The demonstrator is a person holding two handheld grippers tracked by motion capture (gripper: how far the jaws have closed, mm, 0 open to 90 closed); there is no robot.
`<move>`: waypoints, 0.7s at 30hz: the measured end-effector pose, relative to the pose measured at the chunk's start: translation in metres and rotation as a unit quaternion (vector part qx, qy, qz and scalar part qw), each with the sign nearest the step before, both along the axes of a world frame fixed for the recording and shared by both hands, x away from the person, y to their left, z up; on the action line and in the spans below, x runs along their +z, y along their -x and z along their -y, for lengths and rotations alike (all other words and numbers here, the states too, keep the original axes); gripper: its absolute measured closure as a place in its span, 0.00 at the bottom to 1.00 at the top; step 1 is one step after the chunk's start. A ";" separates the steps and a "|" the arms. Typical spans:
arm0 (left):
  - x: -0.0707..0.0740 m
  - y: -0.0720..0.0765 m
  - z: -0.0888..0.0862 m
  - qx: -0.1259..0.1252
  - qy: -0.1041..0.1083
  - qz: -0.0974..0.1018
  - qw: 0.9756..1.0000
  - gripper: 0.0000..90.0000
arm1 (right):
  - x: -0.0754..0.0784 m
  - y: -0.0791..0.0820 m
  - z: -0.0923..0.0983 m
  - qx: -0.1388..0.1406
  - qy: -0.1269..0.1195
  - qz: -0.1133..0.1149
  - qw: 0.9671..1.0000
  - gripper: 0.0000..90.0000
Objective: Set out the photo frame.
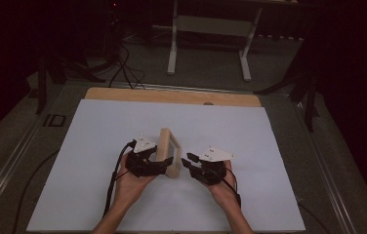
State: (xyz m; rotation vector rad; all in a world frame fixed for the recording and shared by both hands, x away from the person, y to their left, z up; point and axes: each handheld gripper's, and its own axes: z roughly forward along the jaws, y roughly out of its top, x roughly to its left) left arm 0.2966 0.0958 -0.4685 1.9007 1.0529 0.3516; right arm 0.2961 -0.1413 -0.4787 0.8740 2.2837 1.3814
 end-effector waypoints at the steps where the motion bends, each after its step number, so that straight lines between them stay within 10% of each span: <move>1: 0.000 0.000 0.000 0.000 0.002 -0.003 1.000 0.33 | 0.000 0.000 0.000 -0.001 0.000 0.000 1.000 0.75; 21: -0.002 -0.002 0.001 -0.005 0.006 -0.016 1.000 0.44 | 0.001 -0.001 0.002 -0.005 -0.002 0.003 1.000 0.75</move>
